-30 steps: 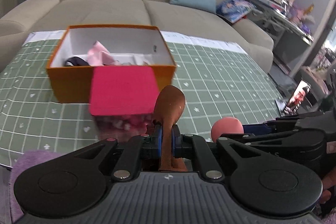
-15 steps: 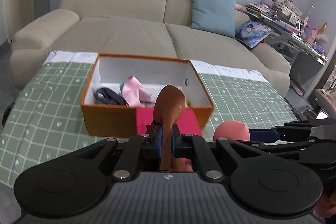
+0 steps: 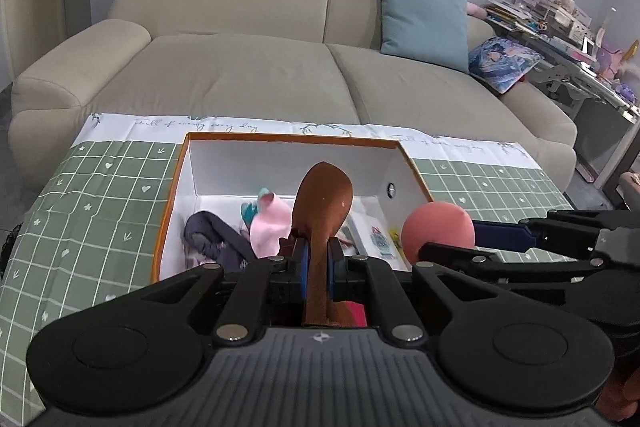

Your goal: Organize soft objects

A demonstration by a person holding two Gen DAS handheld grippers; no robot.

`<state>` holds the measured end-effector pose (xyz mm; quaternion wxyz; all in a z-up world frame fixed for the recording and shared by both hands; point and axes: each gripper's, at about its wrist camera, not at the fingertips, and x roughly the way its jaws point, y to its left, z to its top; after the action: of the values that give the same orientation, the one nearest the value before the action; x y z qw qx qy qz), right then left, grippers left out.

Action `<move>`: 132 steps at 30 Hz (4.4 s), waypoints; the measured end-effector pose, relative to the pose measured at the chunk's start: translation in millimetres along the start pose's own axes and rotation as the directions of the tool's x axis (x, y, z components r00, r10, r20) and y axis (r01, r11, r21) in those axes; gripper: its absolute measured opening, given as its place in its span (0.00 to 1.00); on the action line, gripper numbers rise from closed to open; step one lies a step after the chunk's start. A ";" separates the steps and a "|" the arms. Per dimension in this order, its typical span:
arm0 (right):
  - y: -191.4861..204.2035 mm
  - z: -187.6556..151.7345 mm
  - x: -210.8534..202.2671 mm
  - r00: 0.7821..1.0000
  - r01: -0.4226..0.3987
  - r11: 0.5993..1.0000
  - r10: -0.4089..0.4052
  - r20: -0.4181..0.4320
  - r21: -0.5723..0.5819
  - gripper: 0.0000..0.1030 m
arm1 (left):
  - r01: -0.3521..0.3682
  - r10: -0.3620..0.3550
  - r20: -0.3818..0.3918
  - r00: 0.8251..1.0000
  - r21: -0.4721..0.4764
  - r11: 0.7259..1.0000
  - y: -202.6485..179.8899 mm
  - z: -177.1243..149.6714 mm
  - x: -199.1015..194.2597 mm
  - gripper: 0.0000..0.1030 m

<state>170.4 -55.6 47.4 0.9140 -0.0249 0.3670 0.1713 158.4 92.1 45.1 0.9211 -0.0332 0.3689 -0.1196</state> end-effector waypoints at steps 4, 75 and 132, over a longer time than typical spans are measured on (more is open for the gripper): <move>-7.0 9.7 34.7 1.000 0.022 1.000 -0.022 -0.020 -0.002 0.40 | -0.015 0.016 -0.021 1.000 0.029 0.999 3.1 11.6 27.9 0.09; -54.3 -133.4 -180.9 0.982 0.189 0.973 -0.184 -0.044 0.131 0.97 | -0.026 0.024 0.055 0.998 0.051 0.998 -124.6 -99.0 -111.0 0.82; -60.8 -156.2 -133.0 0.960 0.211 0.969 -0.180 -0.214 0.133 0.97 | -0.109 0.103 -0.209 0.972 -0.016 0.994 -108.1 -126.5 -57.3 0.86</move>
<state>-2.3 -178.7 18.9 0.8841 -0.0074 0.4649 0.0478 10.1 4.7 7.9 0.8820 -0.0134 0.4661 -0.0679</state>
